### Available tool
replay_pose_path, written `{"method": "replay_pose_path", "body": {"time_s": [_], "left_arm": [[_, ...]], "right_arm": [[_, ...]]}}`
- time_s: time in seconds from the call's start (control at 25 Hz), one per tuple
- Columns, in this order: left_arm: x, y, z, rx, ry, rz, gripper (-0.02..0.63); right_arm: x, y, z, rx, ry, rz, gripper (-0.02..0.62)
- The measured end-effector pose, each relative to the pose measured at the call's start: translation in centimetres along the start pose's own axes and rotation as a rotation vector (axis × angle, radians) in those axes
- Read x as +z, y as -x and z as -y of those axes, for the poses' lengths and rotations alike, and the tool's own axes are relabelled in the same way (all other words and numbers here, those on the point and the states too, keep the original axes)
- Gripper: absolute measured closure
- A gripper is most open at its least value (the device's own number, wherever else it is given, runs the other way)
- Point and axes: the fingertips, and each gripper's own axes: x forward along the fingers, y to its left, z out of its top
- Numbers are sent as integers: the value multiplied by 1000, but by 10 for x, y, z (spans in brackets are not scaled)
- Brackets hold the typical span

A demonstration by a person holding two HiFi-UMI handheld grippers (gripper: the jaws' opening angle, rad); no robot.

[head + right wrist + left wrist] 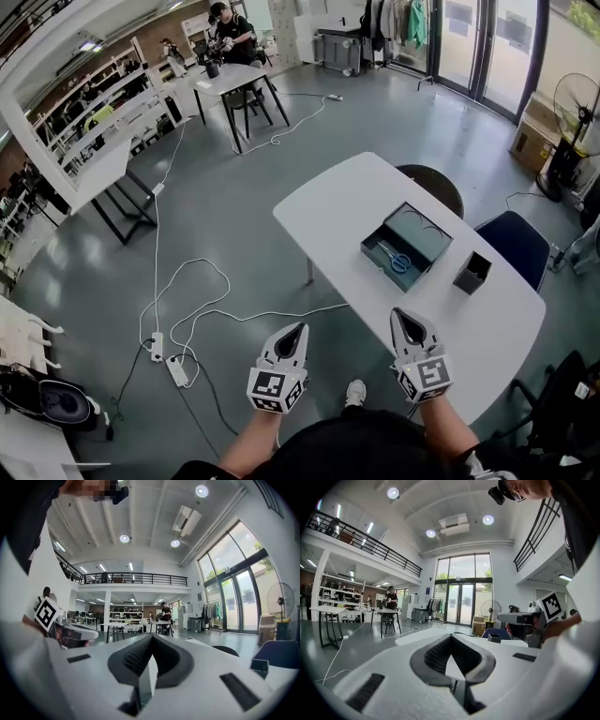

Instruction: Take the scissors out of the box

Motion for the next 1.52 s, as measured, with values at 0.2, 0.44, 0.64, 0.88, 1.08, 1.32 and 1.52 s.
{"method": "replay_pose_path", "body": {"time_s": [0.2,0.44,0.64,0.88,1.08,1.32,1.52], "left_arm": [[6,-33,0,5,-18,-3,598],[9,-62,11,-11,-21,-7,598],[1,-88,19,-51,-26,-22,598],[1,-128,16,-117,-26,-39,598],[17,-174,4,-194,-45,-29,598],[33,-233,-14,-301,-59,-35,598],[42,-279,-36,-398,-63,-48,598]], "right_arm": [[-1,-14,33,-2,-1,1,589],[1,-23,62,7,22,4,589],[-13,-29,83,-17,8,-21,589],[-24,-42,103,-64,-16,-67,589],[-22,-61,123,-130,-15,-86,589],[1,-91,149,-252,-7,-35,589],[4,-127,162,-328,-5,-63,589]]}}
